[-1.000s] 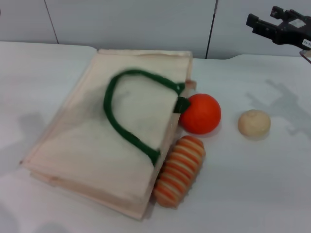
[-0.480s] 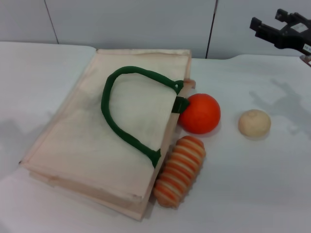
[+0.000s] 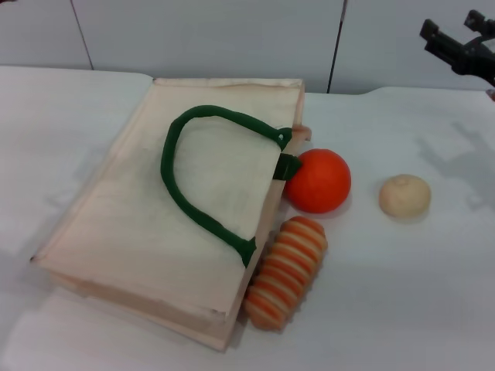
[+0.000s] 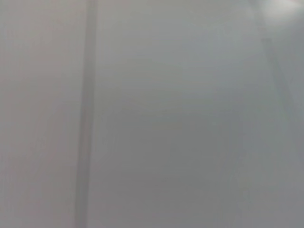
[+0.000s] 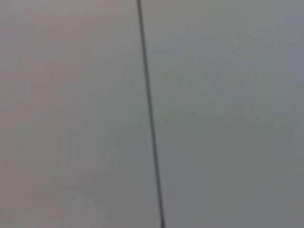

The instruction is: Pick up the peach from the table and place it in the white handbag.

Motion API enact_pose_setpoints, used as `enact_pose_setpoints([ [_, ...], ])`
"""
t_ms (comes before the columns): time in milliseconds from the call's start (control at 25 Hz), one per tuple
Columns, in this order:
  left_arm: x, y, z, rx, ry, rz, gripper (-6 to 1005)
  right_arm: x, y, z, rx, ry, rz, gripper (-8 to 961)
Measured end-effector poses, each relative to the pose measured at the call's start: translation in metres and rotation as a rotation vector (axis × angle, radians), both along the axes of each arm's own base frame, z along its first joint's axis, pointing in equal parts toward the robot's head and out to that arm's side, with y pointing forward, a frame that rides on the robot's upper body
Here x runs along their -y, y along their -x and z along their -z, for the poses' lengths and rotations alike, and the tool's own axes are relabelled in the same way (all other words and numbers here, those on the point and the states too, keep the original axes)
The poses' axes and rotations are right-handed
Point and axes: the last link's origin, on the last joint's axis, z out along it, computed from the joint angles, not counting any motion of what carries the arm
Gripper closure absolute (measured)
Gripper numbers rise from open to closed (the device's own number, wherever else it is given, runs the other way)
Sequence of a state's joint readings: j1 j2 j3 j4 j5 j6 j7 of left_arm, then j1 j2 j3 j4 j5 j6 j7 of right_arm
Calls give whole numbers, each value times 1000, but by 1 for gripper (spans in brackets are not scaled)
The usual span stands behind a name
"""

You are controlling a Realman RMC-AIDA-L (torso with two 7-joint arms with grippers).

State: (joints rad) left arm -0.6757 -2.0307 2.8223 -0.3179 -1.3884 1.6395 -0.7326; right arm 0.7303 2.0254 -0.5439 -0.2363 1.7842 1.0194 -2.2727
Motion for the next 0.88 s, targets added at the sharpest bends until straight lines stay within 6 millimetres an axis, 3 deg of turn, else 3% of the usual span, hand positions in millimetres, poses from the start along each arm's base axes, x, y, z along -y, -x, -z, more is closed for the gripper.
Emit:
enact_pose_setpoints([
  [280,3,18,13,150,-178,-174,169,6,-13,-3,-61,-158,68,59],
  [600,-2,28,27,244,-132,-272,169,28,-24,-8,-85,-411,104,59],
  [880,-4,32,33,249,-100,-309,169,30,-26,-8,-80,-422,112,59],
])
